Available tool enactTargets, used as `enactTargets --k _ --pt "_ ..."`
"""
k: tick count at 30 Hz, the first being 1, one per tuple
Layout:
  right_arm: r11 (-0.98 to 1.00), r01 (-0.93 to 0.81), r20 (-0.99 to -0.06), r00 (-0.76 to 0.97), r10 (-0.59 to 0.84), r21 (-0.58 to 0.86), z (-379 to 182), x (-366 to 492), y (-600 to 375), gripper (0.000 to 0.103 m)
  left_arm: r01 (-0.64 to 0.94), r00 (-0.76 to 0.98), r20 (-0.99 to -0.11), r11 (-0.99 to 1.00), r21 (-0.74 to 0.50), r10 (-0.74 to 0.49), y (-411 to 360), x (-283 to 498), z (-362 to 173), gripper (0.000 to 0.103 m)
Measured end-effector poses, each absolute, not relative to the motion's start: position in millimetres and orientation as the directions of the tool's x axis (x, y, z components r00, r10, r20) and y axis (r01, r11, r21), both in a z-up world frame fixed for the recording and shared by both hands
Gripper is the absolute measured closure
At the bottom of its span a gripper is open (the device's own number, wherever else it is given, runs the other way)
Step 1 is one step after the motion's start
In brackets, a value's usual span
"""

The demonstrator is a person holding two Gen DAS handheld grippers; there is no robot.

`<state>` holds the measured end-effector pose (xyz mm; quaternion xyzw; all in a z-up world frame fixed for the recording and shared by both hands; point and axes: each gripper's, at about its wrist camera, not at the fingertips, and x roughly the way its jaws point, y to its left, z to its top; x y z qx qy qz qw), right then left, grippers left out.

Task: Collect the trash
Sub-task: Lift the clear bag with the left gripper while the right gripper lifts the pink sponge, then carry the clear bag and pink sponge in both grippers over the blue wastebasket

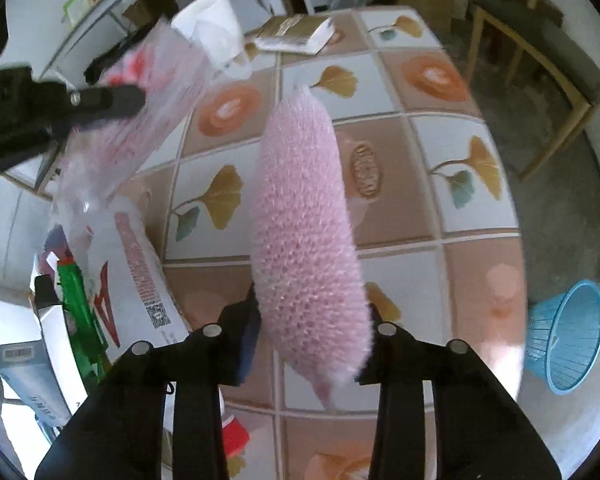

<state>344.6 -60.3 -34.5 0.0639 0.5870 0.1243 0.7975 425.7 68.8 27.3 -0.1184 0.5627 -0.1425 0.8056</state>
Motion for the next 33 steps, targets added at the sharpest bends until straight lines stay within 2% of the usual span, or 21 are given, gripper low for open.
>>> enactTargets --k 4,20,27,33 --pt "0.960 -0.109 -0.904 0.324 0.280 0.259 -19.6 333.2 -73.9 0.073 0.113 0.334 -0.864 0.926 -0.360 -0.376 65.4 419.2 32.9 0.097" --pt "0.955 -0.098 -0.849 0.440 0.294 0.280 36.4 271.3 -105.4 0.074 0.208 0.356 -0.820 0.894 -0.398 -0.448 31.1 366.9 65.8 0.097" --pt "0.966 -0.069 -0.841 0.479 0.251 0.249 60.3 230.0 -131.0 0.074 0.292 0.400 -0.791 0.882 -0.370 -0.464 2.0 324.5 84.6 0.097" --pt "0.977 -0.016 -0.838 0.511 0.192 0.215 77.5 198.5 -165.1 0.074 0.378 0.408 -0.747 0.842 -0.385 -0.525 -35.5 282.8 89.7 0.097"
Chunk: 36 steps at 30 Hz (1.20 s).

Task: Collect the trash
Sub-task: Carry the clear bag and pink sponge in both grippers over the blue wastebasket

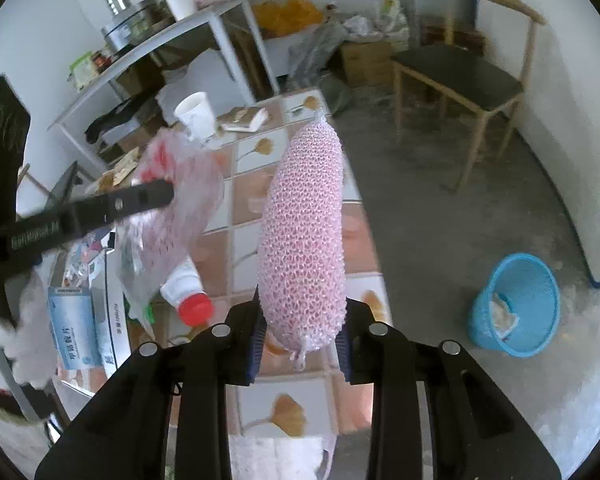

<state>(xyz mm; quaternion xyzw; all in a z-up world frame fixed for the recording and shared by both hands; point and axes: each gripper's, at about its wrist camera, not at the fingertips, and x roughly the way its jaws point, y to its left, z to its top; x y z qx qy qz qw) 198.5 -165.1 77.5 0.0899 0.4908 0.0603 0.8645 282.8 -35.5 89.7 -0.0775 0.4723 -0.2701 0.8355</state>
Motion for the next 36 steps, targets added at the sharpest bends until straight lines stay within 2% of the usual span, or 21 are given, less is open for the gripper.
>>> enactTargets --k 9,20,30,36 --pt "0.972 0.114 -0.842 0.527 0.114 0.203 92.3 155.9 -217.9 0.074 0.449 0.372 -0.693 0.773 -0.448 -0.617 -81.7 244.6 84.9 0.097" --pt "0.951 0.235 -0.835 0.548 0.041 0.200 102.9 117.1 -272.0 0.074 0.498 0.349 -0.680 0.742 -0.448 -0.645 -118.3 231.5 83.4 0.097" --pt "0.922 0.302 -0.842 0.538 0.045 0.243 79.2 104.4 -319.4 0.074 0.536 0.298 -0.708 0.726 -0.431 -0.641 -170.7 233.7 68.0 0.097" --pt "0.881 0.380 -0.857 0.512 0.054 0.282 43.2 96.2 -358.2 0.074 0.563 0.240 -0.739 0.711 -0.422 -0.629 -212.1 237.6 43.5 0.097"
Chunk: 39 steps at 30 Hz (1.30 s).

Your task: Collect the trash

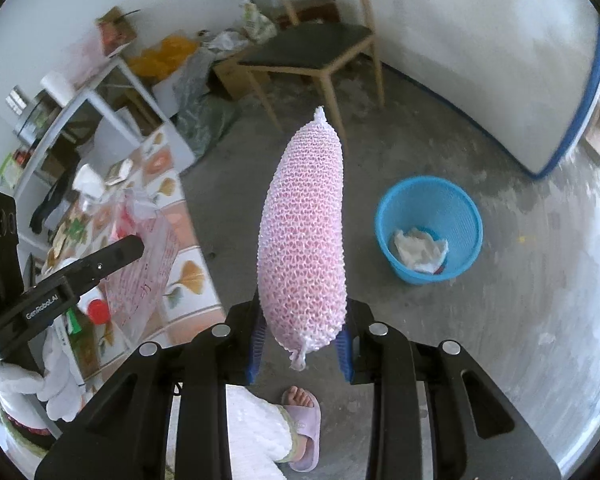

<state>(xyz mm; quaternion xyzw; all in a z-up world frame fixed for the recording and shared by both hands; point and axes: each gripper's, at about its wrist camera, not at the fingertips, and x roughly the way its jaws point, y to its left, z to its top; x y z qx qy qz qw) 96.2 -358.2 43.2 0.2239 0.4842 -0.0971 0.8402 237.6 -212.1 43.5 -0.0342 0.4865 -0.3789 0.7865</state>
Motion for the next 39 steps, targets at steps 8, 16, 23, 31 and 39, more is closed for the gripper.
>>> enactTargets --k 8,16,23,31,39 --pt "0.787 0.517 -0.878 0.473 0.067 0.338 -17.0 87.5 -425.7 0.074 0.608 0.114 -0.793 0.673 -0.421 -0.599 -294.1 253.0 0.9 0.097" --pt "0.678 0.632 -0.897 0.431 0.096 0.376 -83.9 103.8 -491.7 0.074 0.593 -0.010 -0.833 0.667 -0.450 -0.553 -381.3 279.7 -56.6 0.096" --pt "0.633 0.681 -0.897 0.439 0.050 0.368 -121.4 144.4 -547.9 0.056 0.551 0.014 -0.811 0.682 -0.481 -0.584 -445.3 320.7 -86.9 0.056" --pt "0.539 0.768 -0.920 0.390 0.034 0.346 -180.7 147.1 -584.1 0.047 0.520 0.036 -0.789 0.686 -0.509 -0.614 -444.6 327.4 -103.6 0.041" --pt "0.526 0.774 -0.911 0.413 0.003 0.353 -174.5 123.0 -587.2 0.047 0.502 0.088 -0.766 0.692 -0.518 -0.637 -416.2 326.5 -87.4 0.041"
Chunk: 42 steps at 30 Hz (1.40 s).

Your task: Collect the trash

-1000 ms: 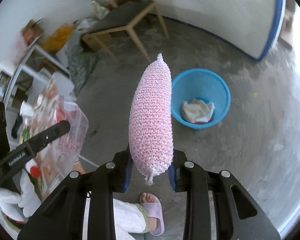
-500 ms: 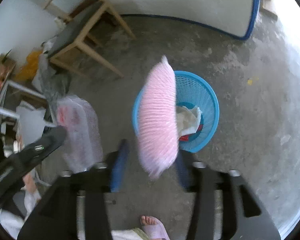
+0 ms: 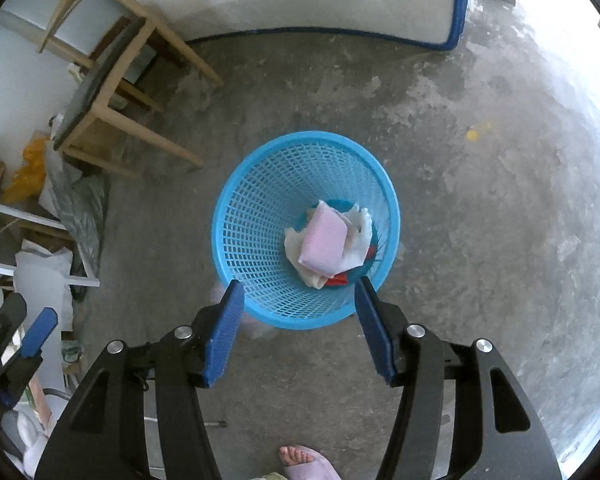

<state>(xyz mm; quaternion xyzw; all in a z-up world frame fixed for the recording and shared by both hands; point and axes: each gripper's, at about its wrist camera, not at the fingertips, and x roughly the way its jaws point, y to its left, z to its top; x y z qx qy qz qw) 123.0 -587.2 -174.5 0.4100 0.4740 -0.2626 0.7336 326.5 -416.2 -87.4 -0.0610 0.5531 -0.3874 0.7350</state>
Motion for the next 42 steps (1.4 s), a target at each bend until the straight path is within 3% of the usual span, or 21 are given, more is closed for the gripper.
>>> enactTargets --k 5,10,17,20,23,33,42 --pt "0.578 0.722 -0.884 0.468 -0.003 0.380 -155.7 114.3 -570.0 0.047 0.514 0.130 -0.742 0.685 -0.517 -0.657 -389.7 328.0 -56.3 0.041" --pt "0.711 0.576 -0.858 0.508 0.076 0.404 -161.8 115.0 -514.8 0.047 0.530 0.190 -0.751 0.710 -0.464 -0.632 -349.4 313.3 -18.0 0.038" --pt "0.894 0.347 -0.912 0.386 0.138 0.282 -234.4 138.2 -416.4 0.047 0.601 0.298 -0.738 0.720 -0.347 -0.605 -300.7 274.9 24.4 0.031" --pt "0.943 0.268 -0.935 0.340 0.099 0.197 -268.2 165.3 -382.9 0.046 0.607 0.345 -0.737 0.737 -0.297 -0.581 -284.3 272.5 35.9 0.031" --pt "0.974 0.207 -0.958 0.284 0.029 0.091 -313.4 205.4 -354.9 0.040 0.597 0.373 -0.740 0.755 -0.271 -0.560 -269.5 274.2 42.8 0.031" --pt "0.959 0.274 -0.991 0.094 -0.097 -0.068 -450.6 300.3 -364.3 0.038 0.567 0.394 -0.760 0.787 -0.241 -0.517 -211.8 279.5 48.0 0.029" --pt "0.943 0.319 -0.996 -0.037 -0.083 -0.091 -516.2 311.5 -388.2 0.038 0.539 0.373 -0.779 0.801 -0.260 -0.504 -164.1 266.2 41.0 0.029"
